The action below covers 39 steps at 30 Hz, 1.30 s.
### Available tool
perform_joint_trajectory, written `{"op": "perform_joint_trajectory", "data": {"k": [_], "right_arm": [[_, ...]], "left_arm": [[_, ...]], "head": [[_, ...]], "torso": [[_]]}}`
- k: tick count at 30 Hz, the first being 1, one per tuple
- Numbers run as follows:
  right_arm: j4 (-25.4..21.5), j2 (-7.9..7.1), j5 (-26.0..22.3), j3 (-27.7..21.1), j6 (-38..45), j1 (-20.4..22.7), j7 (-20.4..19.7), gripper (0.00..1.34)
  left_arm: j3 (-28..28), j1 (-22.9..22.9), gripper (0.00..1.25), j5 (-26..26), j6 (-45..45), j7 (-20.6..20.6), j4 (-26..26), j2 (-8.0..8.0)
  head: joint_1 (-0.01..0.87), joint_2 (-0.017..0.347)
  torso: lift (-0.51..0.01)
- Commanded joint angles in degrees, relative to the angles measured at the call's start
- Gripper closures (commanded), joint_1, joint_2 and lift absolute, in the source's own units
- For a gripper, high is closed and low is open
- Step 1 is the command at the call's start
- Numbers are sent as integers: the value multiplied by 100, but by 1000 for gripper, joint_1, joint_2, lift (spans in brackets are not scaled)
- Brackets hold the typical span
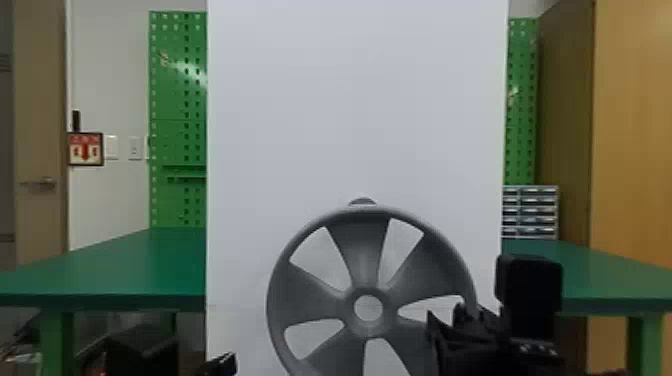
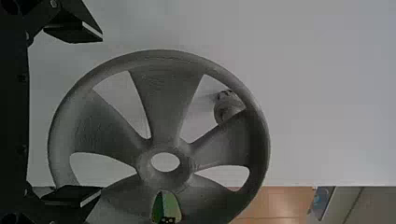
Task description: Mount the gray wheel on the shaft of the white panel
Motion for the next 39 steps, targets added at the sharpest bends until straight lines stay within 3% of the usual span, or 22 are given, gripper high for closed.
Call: {"op": "perform_joint_trajectory", "data": {"k": [1, 14, 25, 39], "right_arm": [[-2, -28, -125, -3, 67, -186, -59, 1205], [59, -1, -257, 67, 128, -608, -463, 1205], [86, 34, -292, 59, 146, -1012, -551, 1205], [323, 95, -802, 59, 110, -1443, -806, 1205]], "left_arm": [[-26, -20, 130, 8, 10, 0, 24, 10], [-157, -117, 130, 17, 36, 0, 112, 19], [-245, -205, 130, 17, 71, 9, 147, 27], [-333, -293, 130, -27, 98, 9, 165, 36]], "head": [[34, 31], [34, 31], [34, 31], [34, 31]], "torso": [[-490], [-490], [-490], [-490]]}}
